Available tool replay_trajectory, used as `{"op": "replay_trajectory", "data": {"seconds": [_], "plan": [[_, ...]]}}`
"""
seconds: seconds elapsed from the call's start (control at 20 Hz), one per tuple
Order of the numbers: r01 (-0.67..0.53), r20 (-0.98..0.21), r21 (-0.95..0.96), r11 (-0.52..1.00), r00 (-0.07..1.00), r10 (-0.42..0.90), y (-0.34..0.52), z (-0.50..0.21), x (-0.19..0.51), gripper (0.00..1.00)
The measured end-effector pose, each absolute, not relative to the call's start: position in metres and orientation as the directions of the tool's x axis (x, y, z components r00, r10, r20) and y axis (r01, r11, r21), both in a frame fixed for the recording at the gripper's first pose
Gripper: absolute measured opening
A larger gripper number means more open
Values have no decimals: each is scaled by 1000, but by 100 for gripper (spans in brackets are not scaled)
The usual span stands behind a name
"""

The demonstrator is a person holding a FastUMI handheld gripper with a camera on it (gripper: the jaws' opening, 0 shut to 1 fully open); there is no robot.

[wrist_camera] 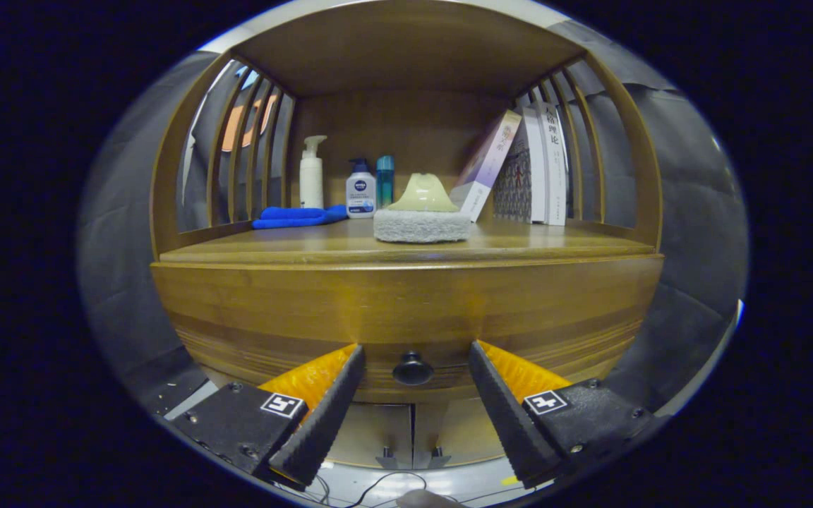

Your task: Pull open the drawer, take out the items inside it, and place them on the countertop above the cabinet.

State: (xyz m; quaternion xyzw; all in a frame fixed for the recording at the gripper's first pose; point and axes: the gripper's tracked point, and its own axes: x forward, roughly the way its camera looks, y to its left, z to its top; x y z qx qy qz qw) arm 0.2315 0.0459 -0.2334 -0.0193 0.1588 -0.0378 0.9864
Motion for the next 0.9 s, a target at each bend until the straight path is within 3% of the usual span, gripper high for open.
{"op": "replay_trajectory", "data": {"seconds": [0.45,0.9], "plan": [[39,-316,-10,999,948,-40,43,-214,219,99],[-22,-191,-1,1000,981,21,29,-100,106,99]]}}
